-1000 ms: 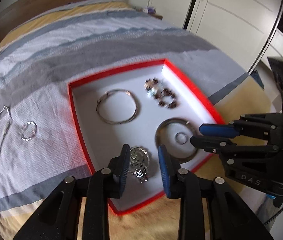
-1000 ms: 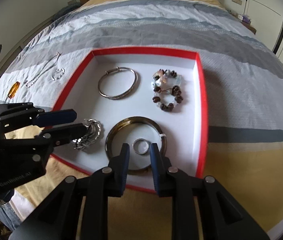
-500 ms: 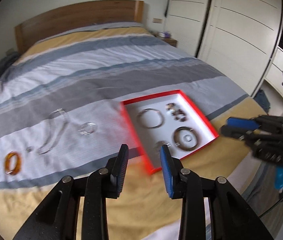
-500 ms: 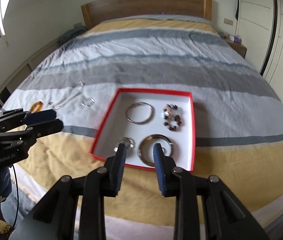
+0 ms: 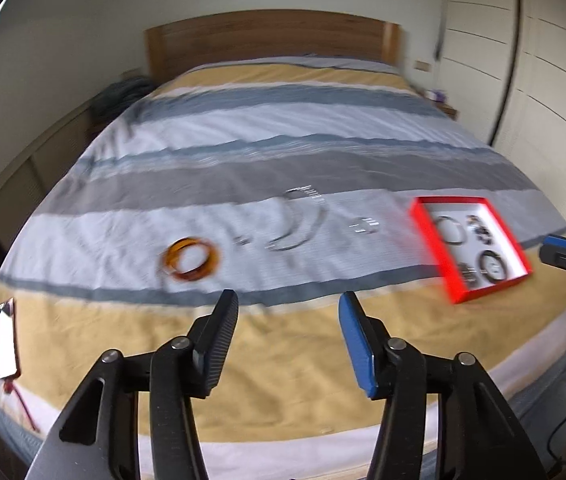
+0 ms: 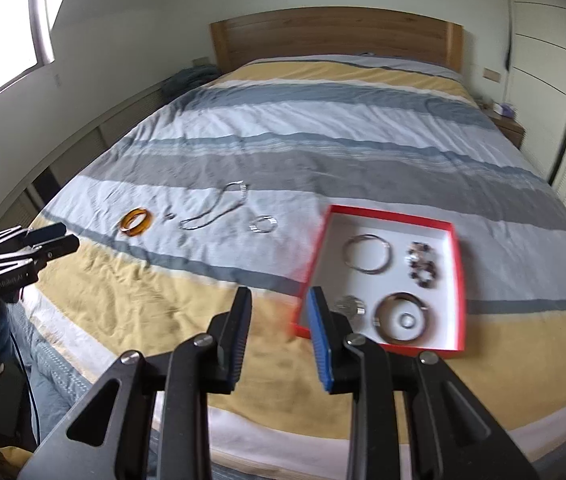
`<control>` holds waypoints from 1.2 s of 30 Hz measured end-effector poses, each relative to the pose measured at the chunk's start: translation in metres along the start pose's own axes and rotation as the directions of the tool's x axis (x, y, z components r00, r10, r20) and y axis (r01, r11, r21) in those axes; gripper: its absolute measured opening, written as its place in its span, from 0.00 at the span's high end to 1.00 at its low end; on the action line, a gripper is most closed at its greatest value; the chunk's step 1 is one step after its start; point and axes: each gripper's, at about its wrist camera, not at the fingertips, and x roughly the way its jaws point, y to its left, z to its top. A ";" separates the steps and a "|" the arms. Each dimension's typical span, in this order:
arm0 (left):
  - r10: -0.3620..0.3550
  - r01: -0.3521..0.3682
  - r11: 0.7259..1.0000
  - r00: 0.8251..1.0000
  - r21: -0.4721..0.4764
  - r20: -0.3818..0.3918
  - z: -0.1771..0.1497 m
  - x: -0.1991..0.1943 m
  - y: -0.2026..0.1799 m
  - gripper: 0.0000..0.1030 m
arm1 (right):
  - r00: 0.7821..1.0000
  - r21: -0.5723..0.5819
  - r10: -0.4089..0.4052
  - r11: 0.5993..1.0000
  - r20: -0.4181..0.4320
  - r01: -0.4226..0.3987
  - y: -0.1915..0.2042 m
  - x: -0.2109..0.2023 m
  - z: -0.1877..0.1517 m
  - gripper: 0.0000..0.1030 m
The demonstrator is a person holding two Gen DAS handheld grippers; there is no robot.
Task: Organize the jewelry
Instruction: 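Move both open grippers back toward the amber bangle and second ring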
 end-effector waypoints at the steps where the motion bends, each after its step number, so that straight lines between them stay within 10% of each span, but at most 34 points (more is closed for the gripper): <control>1: 0.011 -0.011 1.000 1.000 -0.014 -0.005 -0.002 0.003 0.010 0.49 | 1.000 -0.010 0.006 1.000 -0.004 -0.006 0.006 0.004 0.001 0.73; 36: 0.087 -0.093 0.947 0.996 -0.308 -0.033 -0.004 0.127 0.196 0.30 | 0.980 -0.239 0.137 0.956 -0.144 -0.168 0.156 0.210 0.081 0.68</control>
